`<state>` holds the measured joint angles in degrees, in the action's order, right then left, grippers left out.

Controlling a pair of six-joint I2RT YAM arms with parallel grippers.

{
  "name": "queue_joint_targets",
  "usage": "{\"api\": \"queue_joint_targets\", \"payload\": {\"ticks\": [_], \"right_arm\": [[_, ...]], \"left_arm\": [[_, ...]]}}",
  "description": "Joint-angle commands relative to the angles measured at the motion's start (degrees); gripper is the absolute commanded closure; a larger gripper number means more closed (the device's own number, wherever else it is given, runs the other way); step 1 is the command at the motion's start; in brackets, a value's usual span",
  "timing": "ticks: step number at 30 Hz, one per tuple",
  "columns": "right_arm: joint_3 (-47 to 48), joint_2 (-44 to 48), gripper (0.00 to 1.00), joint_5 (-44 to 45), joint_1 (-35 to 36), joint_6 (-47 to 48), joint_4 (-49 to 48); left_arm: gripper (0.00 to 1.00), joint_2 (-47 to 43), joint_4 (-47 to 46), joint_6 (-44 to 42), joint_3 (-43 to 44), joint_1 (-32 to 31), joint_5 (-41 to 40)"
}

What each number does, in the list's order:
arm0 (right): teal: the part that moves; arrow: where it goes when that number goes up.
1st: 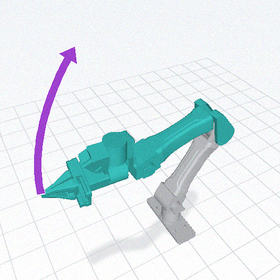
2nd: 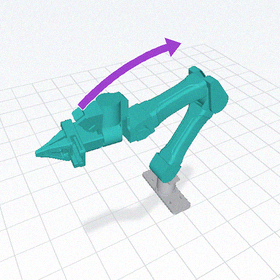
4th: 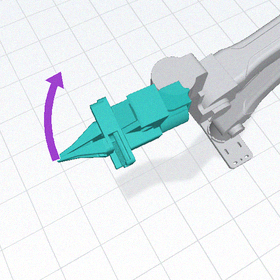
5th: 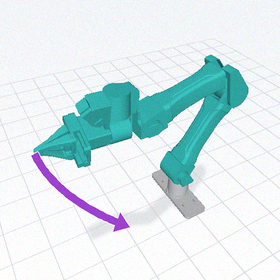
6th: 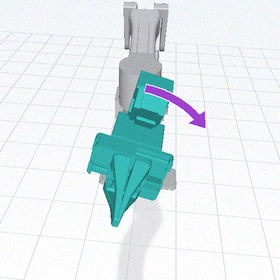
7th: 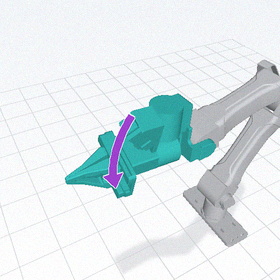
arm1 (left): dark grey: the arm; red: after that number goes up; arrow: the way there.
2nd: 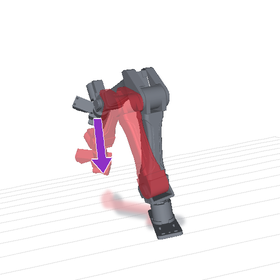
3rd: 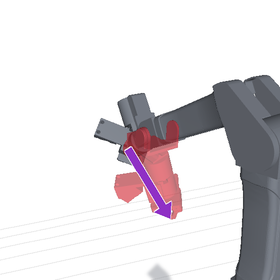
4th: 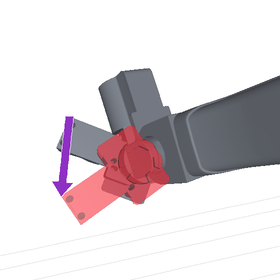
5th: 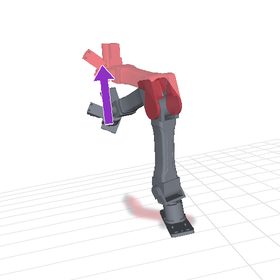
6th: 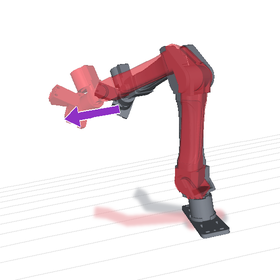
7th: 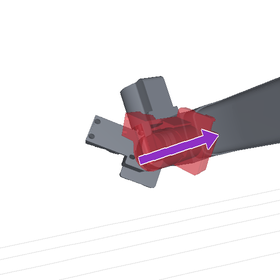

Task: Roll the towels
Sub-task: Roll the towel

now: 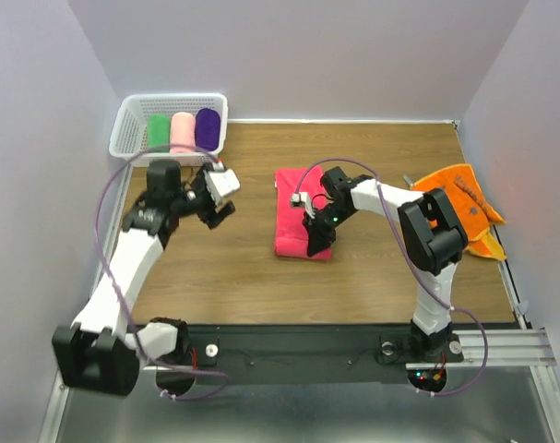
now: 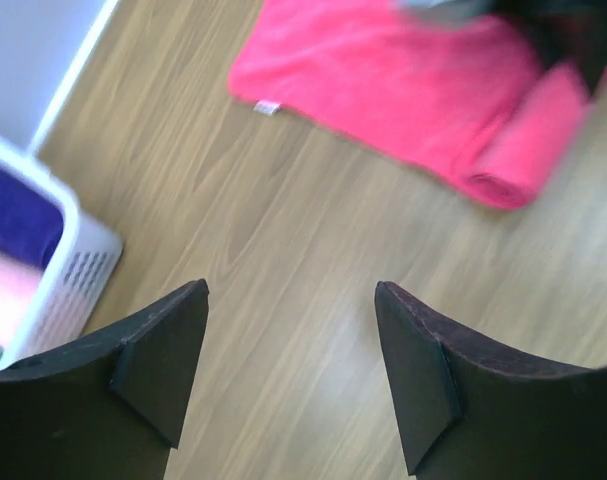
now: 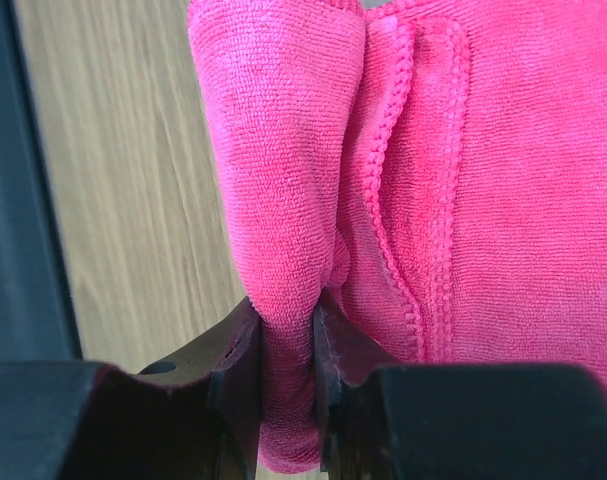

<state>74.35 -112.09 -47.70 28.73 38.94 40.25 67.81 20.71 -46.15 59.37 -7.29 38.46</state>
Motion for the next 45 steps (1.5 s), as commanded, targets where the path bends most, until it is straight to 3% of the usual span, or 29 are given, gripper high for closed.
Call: {"api": "queue_joint_targets", "payload": {"ticks": [1,6,10,11,19,29,32,35,36,38,39,42,43,45], "right_arm": [[7.47,-5.75,0.95,-7.57,-2.1,1.31,11.66],[14.5,-14.19,0.91,-10.65,-3.77,5.71,21.96],[18.28,-19.38,0.9,-12.23,-4.91,6.16,26.37],[19.42,-20.17,0.89,-12.33,-5.26,6.06,26.89],[26.37,-27.21,0.88,-12.07,-5.62,6.59,34.01],[29.01,-29.23,0.87,-11.71,-5.62,4.74,35.94],[29.45,-29.41,0.87,-11.19,-5.62,4.66,36.22],[29.63,-29.06,0.86,-11.01,-5.62,4.39,36.22],[29.72,-28.54,0.86,-11.01,-5.62,4.3,36.22],[29.89,-28.18,0.82,-11.18,-5.7,3.61,36.13],[30.76,-27.66,0.72,-11.18,-5.79,3.25,36.13],[33.31,-26.69,0.55,-11.01,-7.36,0.89,35.34],[34.62,-26.34,0.42,-10.83,-7.9,0.01,34.9],[38.4,-24.76,0.35,-9.78,-9.91,-3.68,32.53]], "left_arm": [[0.21,-9.77,-15.32,-4.29,-14.52,-10.44,-10.9],[0.15,-12.88,-24.47,-8.77,-25.52,-27.93,-23.84],[0.14,-4.56,-31.07,-10.62,-25.73,-39.79,-32.46],[0.1,-2.96,-31.69,-11.5,-25.19,-41.12,-32.74],[0.08,8.19,-40.13,-15.72,-24.75,-46.41,-35.37],[0.09,18.74,-43.91,-19.06,-21.24,-46.68,-36.17],[0.16,22.7,-42.78,-18.28,-18.95,-46.68,-36.44],[0.32,25.34,-36.38,-15.47,-15.88,-46.68,-36.0],[0.44,25.61,-34.53,-14.33,-15.35,-46.59,-35.56],[0.52,25.62,-30.49,-13.09,-14.73,-46.59,-34.68],[0.63,25.44,-28.64,-11.96,-14.55,-46.59,-34.07],[0.72,24.92,-21.69,-9.75,-13.76,-46.41,-30.91],[0.73,24.91,-20.81,-9.31,-13.67,-46.32,-30.12],[0.73,25.0,-16.41,-7.64,-13.5,-46.32,-27.74]]}}
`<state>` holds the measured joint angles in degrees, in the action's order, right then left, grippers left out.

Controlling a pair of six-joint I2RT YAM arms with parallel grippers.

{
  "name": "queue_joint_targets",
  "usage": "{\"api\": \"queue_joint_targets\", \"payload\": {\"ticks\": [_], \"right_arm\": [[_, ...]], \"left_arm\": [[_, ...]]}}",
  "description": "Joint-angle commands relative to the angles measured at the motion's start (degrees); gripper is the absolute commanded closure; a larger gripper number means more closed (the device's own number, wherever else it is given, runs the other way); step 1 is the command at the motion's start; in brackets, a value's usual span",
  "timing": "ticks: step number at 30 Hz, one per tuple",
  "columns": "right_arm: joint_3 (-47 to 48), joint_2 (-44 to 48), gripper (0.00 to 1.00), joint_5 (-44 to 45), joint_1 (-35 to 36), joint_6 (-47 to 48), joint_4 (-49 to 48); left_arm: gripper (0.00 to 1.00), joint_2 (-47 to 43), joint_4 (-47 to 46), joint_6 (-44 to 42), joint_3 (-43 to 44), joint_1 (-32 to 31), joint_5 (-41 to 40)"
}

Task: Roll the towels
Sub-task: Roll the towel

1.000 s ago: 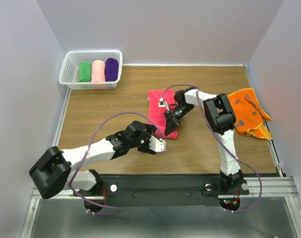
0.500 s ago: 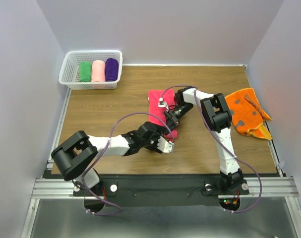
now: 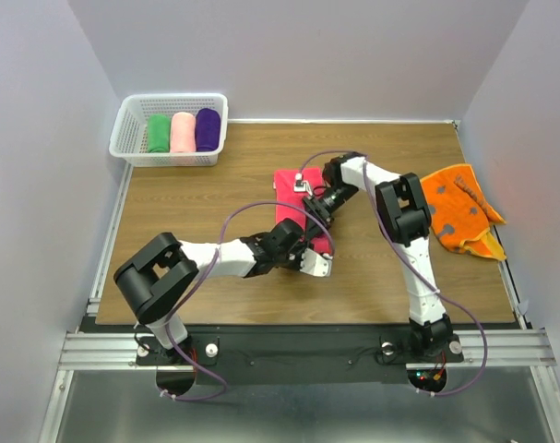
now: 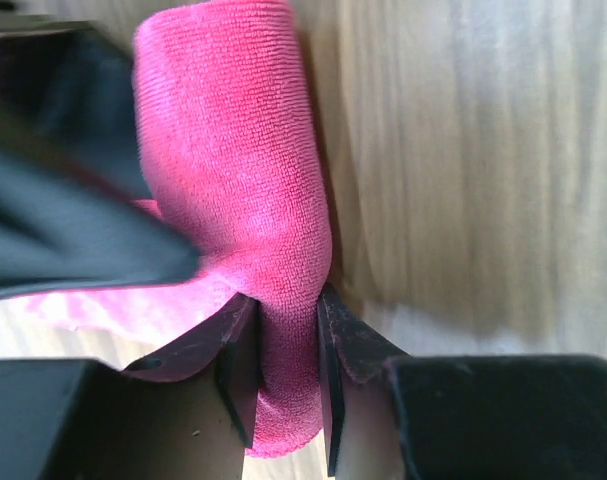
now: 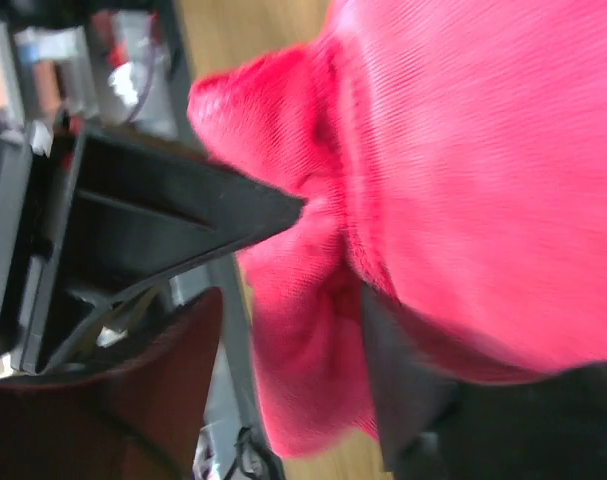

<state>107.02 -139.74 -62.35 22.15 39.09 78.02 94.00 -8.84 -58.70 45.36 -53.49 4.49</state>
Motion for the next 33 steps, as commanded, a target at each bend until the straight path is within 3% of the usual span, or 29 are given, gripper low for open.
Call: {"api": "queue_joint_targets", "payload": {"ticks": [1,5,9,13,19,23,26,27,30,33], "right_arm": [[7.13,3.42,0.28,5.13,-4.13,-4.89,-5.77],[14.52,5.53,0.2,6.89,-7.82,-9.47,-8.32],[14.8,10.7,0.15,6.62,-12.3,-12.37,-13.41],[2.19,24.2,0.11,11.79,-14.94,-12.64,-21.23],[-15.86,42.42,0.0,16.2,-14.94,-9.92,-31.08],[-24.91,54.19,0.0,18.04,-14.33,-5.36,-33.28],[-29.31,58.87,0.0,24.47,-7.5,-1.4,-34.51],[-33.24,61.93,0.0,30.82,-4.6,0.09,-37.21],[-42.91,65.55,0.0,44.18,11.18,2.12,-45.98],[-46.98,64.08,0.0,53.8,19.83,2.84,-54.42]], "left_arm": [[0.74,-1.01,14.28,5.08,0.69,-0.12,7.1],[0.75,1.18,20.25,6.49,5.41,1.37,11.93],[0.74,6.63,30.18,6.14,13.33,8.39,21.42],[0.73,15.58,40.38,3.95,25.35,14.8,29.94],[0.66,26.83,55.22,-1.24,39.34,20.09,35.14],[0.63,35.88,62.18,-2.74,48.22,21.41,35.15],[0.61,39.25,64.2,-3.0,52.88,22.12,35.67],[0.6,41.6,66.04,-3.0,54.29,22.55,35.85],[0.6,45.64,68.51,-2.57,59.04,23.17,35.76],[0.6,48.99,70.96,-1.95,63.17,23.7,35.94]]}}
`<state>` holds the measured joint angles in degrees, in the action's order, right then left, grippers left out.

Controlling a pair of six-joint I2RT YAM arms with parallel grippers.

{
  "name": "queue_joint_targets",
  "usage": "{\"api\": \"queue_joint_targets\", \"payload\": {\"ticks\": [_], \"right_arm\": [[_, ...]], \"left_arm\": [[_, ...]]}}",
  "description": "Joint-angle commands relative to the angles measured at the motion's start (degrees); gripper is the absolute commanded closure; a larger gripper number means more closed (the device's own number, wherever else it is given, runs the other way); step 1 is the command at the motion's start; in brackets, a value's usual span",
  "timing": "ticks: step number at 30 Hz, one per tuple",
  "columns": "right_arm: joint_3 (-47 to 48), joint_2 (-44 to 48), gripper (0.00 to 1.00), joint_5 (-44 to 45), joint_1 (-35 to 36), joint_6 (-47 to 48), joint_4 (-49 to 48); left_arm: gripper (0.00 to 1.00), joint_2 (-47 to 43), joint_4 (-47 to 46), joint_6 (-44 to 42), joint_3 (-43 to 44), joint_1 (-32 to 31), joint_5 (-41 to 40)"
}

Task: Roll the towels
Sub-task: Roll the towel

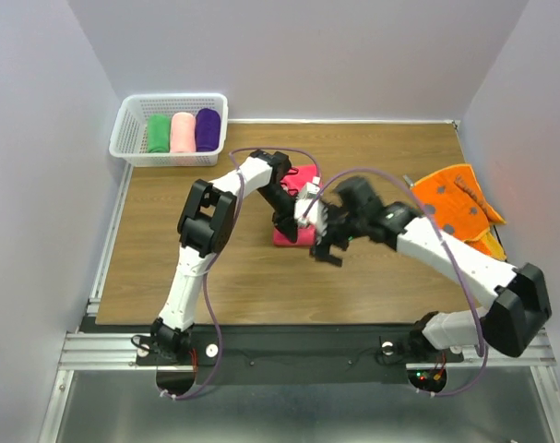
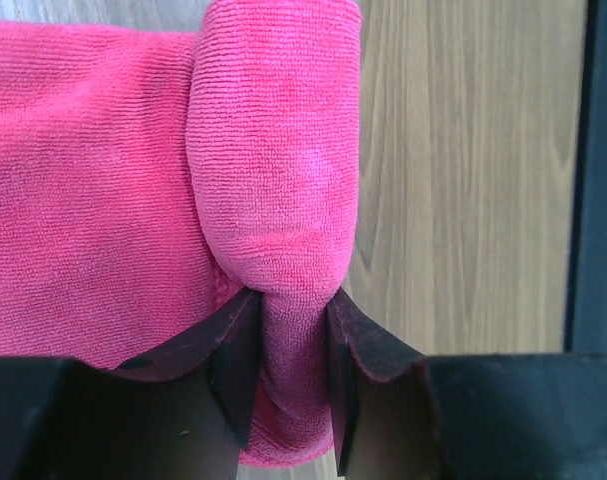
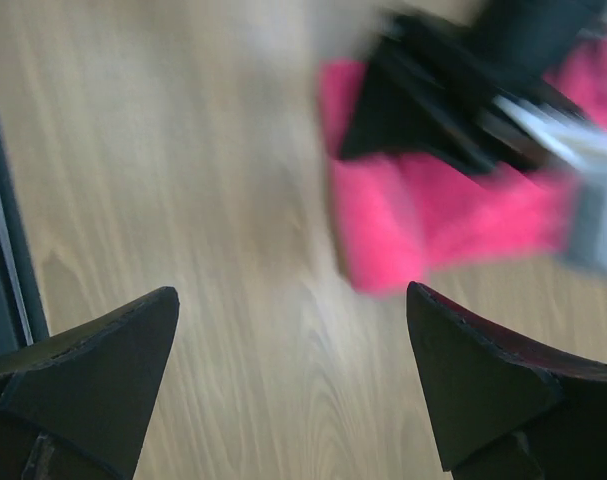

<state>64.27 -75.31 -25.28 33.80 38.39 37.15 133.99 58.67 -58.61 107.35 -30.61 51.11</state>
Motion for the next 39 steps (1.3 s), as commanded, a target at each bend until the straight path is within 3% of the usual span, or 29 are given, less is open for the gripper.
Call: {"api": "queue_joint_targets", "payload": {"ticks": [1,5,12,20,24,26,31,34,35,39], "right_arm": [[-5.02,-3.41,0.0,18.84,9.78,3.36,-15.68],[-7.4,-9.23,0.01,23.08,11.46,3.71,-27.62],[-12.23,-13.54,0.01,23.25,11.55,9.5,-36.6],[-9.87,-21.01,0.07,20.44,11.29,9.42,-36.53],[-6.79,-24.79,0.24,16.59,8.13,4.51,-36.62],[-5.48,-25.59,0.42,14.83,6.72,4.41,-35.57],[-2.49,-25.59,0.7,5.34,4.96,5.02,-25.29],[-1.43,-25.24,0.8,1.2,4.87,6.08,-20.11],[-1.17,-25.24,0.98,0.59,4.87,5.91,-19.31],[-0.99,-25.59,0.99,-1.7,4.7,6.08,-16.5]], "left_arm": [[0.6,9.7,4.33,-2.12,2.15,0.9,-10.42],[0.6,11.29,5.13,-2.12,4.18,1.17,-11.3],[0.57,10.94,4.6,-2.12,3.74,1.17,-10.86],[0.56,10.68,4.52,-2.21,3.57,1.17,-10.51],[0.55,9.1,3.47,-2.47,1.9,1.25,-10.33],[0.54,8.31,3.38,-2.65,1.29,1.26,-10.33],[0.45,3.21,3.11,-2.39,-0.39,2.4,-9.28],[0.4,-1.01,3.73,-1.51,1.01,4.5,-8.66],[0.39,-1.97,4.16,-1.59,1.71,5.12,-9.01],[0.36,-6.27,5.31,-0.19,6.2,11.69,-10.77]]}}
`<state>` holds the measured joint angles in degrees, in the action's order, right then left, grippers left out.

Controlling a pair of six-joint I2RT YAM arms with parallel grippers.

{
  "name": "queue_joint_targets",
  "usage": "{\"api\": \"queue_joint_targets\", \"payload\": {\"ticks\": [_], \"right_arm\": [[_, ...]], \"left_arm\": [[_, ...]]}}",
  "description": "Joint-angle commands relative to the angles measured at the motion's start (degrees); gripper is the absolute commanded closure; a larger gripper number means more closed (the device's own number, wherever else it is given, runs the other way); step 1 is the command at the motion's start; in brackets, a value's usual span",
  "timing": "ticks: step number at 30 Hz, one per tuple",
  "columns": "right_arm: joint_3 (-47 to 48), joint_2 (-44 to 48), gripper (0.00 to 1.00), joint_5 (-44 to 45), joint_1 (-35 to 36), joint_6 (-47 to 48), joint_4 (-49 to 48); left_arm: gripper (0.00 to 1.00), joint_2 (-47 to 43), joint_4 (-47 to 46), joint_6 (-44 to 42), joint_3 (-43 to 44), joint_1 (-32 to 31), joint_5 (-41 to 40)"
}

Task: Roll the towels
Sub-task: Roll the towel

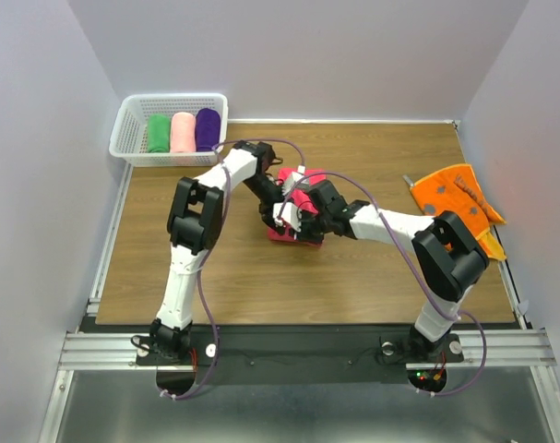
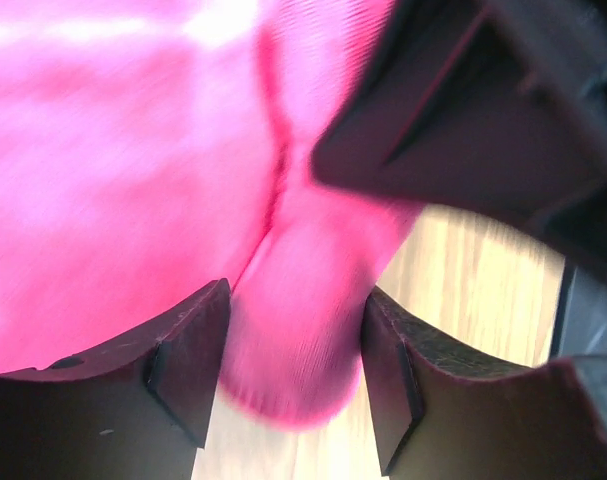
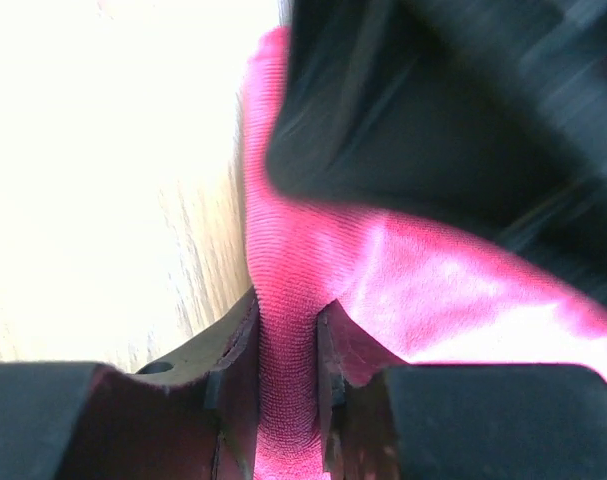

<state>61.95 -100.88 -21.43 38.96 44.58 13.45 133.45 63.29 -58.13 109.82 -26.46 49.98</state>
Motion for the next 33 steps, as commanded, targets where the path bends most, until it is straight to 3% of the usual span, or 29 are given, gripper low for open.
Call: {"api": "queue_joint_targets", "payload": {"ticks": [1,7,11,14,17,20,24,26,27,28,33], "right_arm": [[1.33,-0.19,0.99,-5.81,-0.46,-0.02,7.64],[4.4,-1.77,0.99,-11.16,-1.6,-1.16,14.22],[7.74,-3.88,0.99,-16.26,-3.1,-2.74,19.06],[12.21,-8.09,1.0,-21.18,-4.59,-3.8,24.76],[17.22,-12.93,0.99,-24.97,-6.09,-4.32,30.04],[21.8,-17.85,0.99,-28.92,-7.84,-3.62,35.4],[26.28,-23.21,0.98,-33.14,-9.86,-1.08,43.21],[27.69,-26.45,0.97,-33.85,-10.31,0.15,45.69],[29.52,-27.69,0.96,-34.03,-10.48,0.86,48.22],[30.32,-29.62,0.96,-34.38,-10.66,1.65,49.29],[36.56,-35.77,0.94,-35.87,-11.45,5.43,57.98]], "left_arm": [[0.35,-6.79,0.61,-1.02,3.91,8.61,-9.81],[0.3,-15.83,-2.28,-0.33,1.64,17.48,-10.26],[0.24,-28.21,-13.95,3.98,-10.3,23.28,-7.62],[0.01,-42.62,-30.2,10.57,-24.79,25.14,-7.88],[0.01,-58.86,-43.38,15.66,-40.77,24.44,-9.45],[0.01,-66.36,-52.37,20.85,-50.02,23.82,-9.37],[0.01,-71.57,-50.73,18.06,-54.27,16.2,-13.57],[0.01,-72.36,-50.1,14.99,-56.63,6.19,-18.31],[0.01,-73.32,-51.67,15.58,-60.56,2.59,-26.51],[0.01,-73.68,-55.6,15.68,-62.52,-4.15,-30.08],[0.01,-71.33,-68.81,10.16,-72.72,-19.03,-45.02]]}}
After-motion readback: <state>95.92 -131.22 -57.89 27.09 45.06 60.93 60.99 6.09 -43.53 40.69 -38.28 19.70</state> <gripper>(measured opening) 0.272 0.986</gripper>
